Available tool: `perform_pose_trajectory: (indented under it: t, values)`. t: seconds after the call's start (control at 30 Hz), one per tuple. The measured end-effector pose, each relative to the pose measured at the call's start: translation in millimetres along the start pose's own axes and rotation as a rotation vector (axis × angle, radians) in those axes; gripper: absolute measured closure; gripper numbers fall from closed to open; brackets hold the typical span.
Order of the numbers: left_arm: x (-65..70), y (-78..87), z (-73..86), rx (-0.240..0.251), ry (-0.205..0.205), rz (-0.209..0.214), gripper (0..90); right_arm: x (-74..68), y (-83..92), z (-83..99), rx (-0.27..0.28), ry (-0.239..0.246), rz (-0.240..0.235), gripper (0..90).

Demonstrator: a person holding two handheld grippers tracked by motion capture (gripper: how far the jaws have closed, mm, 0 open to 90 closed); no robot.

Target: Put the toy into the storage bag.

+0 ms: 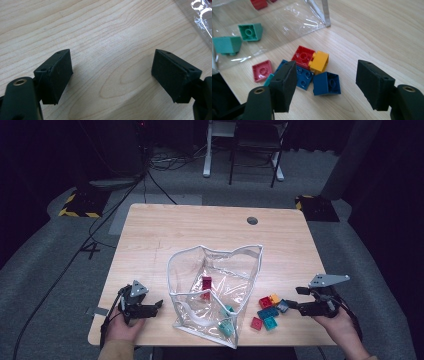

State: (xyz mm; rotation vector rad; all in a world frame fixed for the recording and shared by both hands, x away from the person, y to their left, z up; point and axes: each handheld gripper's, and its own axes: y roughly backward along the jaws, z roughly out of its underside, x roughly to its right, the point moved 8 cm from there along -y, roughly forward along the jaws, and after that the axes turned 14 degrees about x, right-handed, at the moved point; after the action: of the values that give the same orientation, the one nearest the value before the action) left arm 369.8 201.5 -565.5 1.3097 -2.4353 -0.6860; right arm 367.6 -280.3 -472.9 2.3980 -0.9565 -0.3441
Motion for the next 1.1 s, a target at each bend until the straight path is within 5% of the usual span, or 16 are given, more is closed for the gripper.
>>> perform_pose_trajectory:
  t: [0.57, 1.1]
  values:
    - [0.0, 0.0, 0.0, 0.0, 0.0, 0.0, 17.5, 3.8, -39.0, 45.5, -0.064, -0.007, 0.001, 34.7]
    - [0.2, -0.1, 0.0, 0.002, 0.002, -0.001, 17.5, 8.7, -50.1, 56.3, -0.101, 0.023, 0.045, 47.9]
